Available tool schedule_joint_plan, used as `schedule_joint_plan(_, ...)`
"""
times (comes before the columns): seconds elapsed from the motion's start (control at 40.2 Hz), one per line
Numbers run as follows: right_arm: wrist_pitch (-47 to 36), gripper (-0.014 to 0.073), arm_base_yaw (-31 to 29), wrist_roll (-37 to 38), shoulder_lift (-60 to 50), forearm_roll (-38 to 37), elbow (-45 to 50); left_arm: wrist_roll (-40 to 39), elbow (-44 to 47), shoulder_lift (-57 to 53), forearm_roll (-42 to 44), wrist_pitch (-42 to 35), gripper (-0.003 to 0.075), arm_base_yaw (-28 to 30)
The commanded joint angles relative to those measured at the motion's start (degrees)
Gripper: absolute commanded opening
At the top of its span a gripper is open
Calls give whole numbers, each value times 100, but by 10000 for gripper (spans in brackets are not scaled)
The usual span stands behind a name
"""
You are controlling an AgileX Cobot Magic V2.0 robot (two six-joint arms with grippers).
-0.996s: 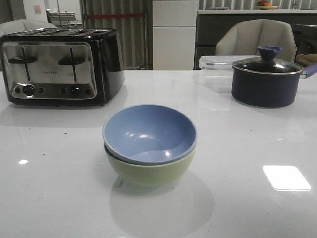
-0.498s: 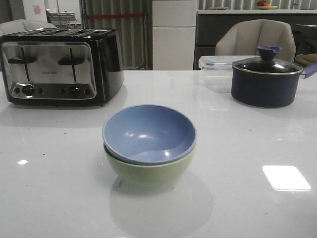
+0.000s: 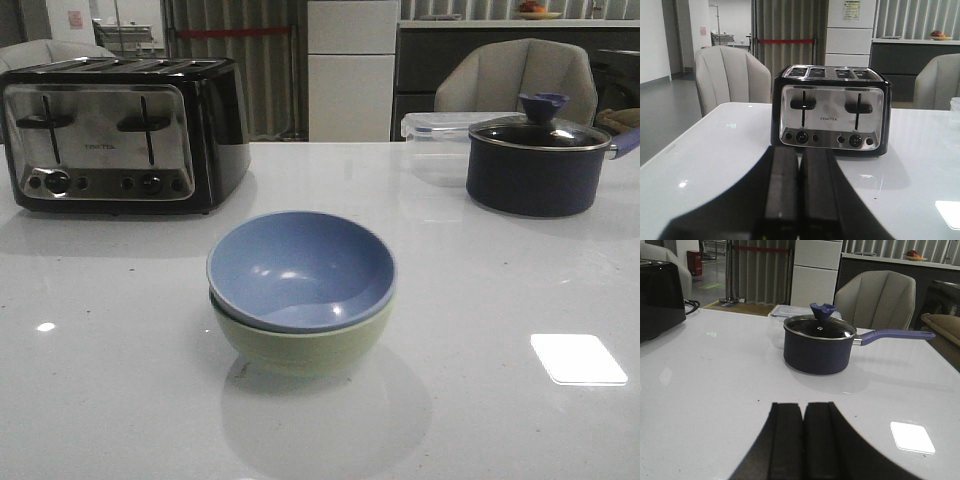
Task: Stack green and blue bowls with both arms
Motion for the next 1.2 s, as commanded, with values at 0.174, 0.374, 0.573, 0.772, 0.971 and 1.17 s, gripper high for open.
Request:
schedule_joint_plan(0.174, -577, 36, -41, 110, -115, 1, -35, 0, 28, -96, -48, -504, 98, -34)
schedule_joint_plan(0.374, -608, 36, -41, 1116, -115, -650, -35, 0, 28, -96, -48, -504, 98, -34)
schedule_joint_plan(0.573, -608, 36, -90, 1116, -115, -568, -35, 0, 28, -96, -48, -504, 98, -34)
schedule_joint_plan(0.772, -608, 36, -210, 1116, -115, -574, -35, 0, 28, -96, -48, -504, 98, -34)
schedule_joint_plan(0.971, -608, 36, -210, 1116, -115, -574, -35, 0, 28, -96, -48, -504, 98, -34)
schedule_joint_plan(1.17, -608, 36, -210, 1116, -115, -574, -35, 0, 28, -96, -48, -504, 98, -34)
